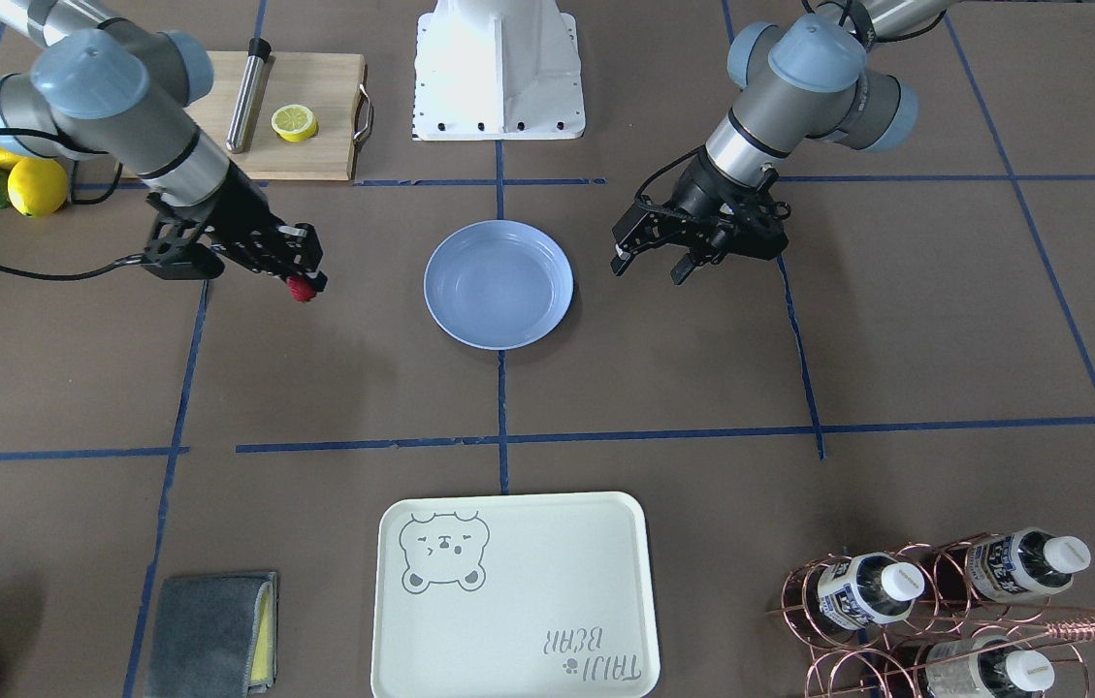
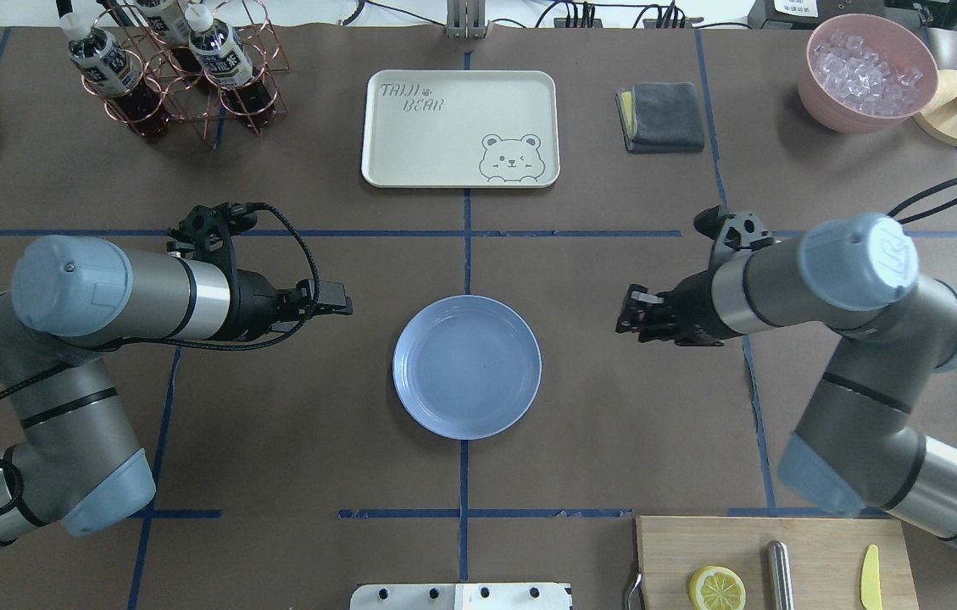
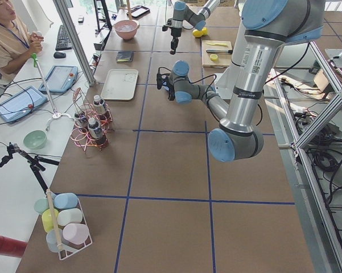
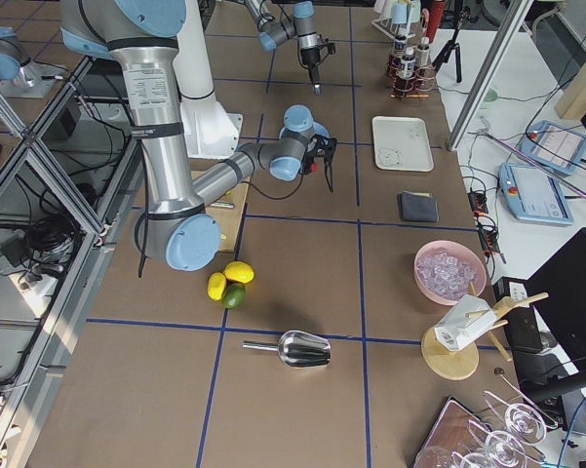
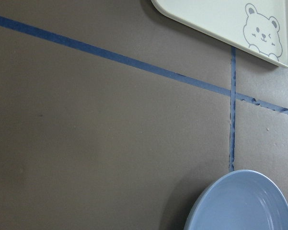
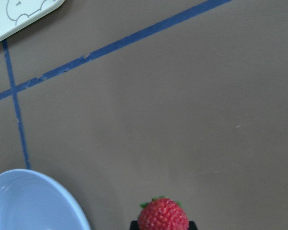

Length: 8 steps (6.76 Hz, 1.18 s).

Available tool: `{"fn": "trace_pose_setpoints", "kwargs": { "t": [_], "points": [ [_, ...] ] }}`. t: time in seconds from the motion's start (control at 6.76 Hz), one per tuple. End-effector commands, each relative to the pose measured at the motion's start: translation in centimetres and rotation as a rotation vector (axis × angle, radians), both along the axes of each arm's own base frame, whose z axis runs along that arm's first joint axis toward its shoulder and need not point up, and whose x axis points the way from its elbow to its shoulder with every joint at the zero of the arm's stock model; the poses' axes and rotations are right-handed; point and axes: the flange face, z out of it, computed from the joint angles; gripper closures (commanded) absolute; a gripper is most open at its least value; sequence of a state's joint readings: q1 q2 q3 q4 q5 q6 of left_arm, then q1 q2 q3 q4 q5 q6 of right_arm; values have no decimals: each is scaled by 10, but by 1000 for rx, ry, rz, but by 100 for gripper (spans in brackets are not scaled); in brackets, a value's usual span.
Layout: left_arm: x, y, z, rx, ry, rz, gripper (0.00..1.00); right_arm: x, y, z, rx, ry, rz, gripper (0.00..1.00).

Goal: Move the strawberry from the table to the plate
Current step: 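Carry the strawberry with the right gripper over the blue plate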

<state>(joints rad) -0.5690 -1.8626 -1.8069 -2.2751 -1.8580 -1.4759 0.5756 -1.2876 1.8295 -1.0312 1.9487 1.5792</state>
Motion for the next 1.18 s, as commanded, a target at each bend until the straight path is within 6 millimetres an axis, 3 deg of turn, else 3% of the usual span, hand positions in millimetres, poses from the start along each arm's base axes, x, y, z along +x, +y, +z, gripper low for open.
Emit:
{"fn": "trace_pose_setpoints", "kwargs": {
  "t": [0.0, 0.15, 0.3, 0.59, 1.03],
  "points": [
    [-12, 10, 13, 23, -18, 54, 0, -100, 17, -95, -39, 4, 76, 100],
    [-15, 14, 16, 18, -17, 67, 0, -140, 11, -110, -58, 16, 93, 100],
    [-13, 13, 20, 13, -26, 63, 0, -153, 21, -107, -46, 33, 101, 100],
    [-14, 13, 19, 13, -24, 67, 0, -166, 18, -102, -48, 54, 103, 100],
    [-12, 12, 25, 7, -33, 66, 0, -174, 31, -91, -48, 83, 79, 100]
  ]
}}
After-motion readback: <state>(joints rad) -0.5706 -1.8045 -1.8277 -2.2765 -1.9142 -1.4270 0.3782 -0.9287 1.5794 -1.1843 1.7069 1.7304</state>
